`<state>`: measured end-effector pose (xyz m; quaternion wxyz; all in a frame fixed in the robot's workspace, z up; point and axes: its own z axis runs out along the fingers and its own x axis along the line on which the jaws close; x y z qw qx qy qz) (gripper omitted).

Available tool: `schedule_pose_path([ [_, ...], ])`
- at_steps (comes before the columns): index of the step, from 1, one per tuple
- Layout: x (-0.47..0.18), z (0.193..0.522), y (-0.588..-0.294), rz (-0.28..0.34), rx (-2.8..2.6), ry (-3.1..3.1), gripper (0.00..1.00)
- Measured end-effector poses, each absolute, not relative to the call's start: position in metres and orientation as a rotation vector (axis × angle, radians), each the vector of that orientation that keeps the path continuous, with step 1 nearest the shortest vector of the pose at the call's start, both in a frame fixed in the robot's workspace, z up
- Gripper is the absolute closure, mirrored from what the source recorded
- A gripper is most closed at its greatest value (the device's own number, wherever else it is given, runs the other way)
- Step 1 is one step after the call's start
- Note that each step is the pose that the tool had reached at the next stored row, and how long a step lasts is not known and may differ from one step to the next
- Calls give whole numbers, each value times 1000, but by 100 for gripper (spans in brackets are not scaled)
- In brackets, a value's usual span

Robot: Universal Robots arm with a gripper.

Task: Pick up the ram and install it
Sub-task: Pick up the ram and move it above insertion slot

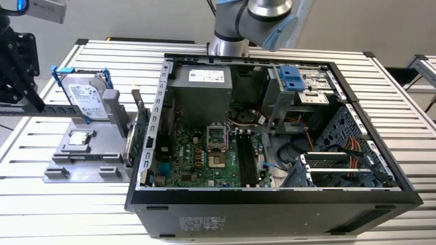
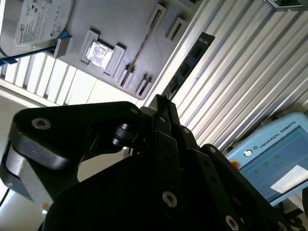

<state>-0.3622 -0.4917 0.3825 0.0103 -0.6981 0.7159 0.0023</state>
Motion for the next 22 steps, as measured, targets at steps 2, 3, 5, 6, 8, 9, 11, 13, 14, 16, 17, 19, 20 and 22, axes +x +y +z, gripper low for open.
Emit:
schedule_pose_path([
  [2, -362, 383, -492, 7, -2179, 2235, 100],
  [3, -362, 383, -492, 7, -2179, 2235, 100],
  [5, -361, 383, -492, 7, -2179, 2235, 100],
  [6, -361, 383, -492, 7, -2179, 2235, 100],
  [8, -359, 383, -492, 7, -2179, 2235, 100],
  [9, -359, 383, -492, 7, -2179, 2235, 100],
  [11, -357, 383, -492, 7, -2179, 2235, 100],
  [13, -356, 383, -492, 7, -2179, 2235, 100],
  [14, -355, 383, -492, 7, -2179, 2235, 100],
  [16, -353, 383, -492, 7, -2179, 2235, 100],
  [17, -353, 383, -492, 7, -2179, 2235, 100],
  [19, -351, 383, -492, 7, -2179, 2235, 100],
  [20, -350, 383, -492, 7, -2179, 2235, 100],
  [22, -348, 383, -492, 7, -2179, 2235, 100],
])
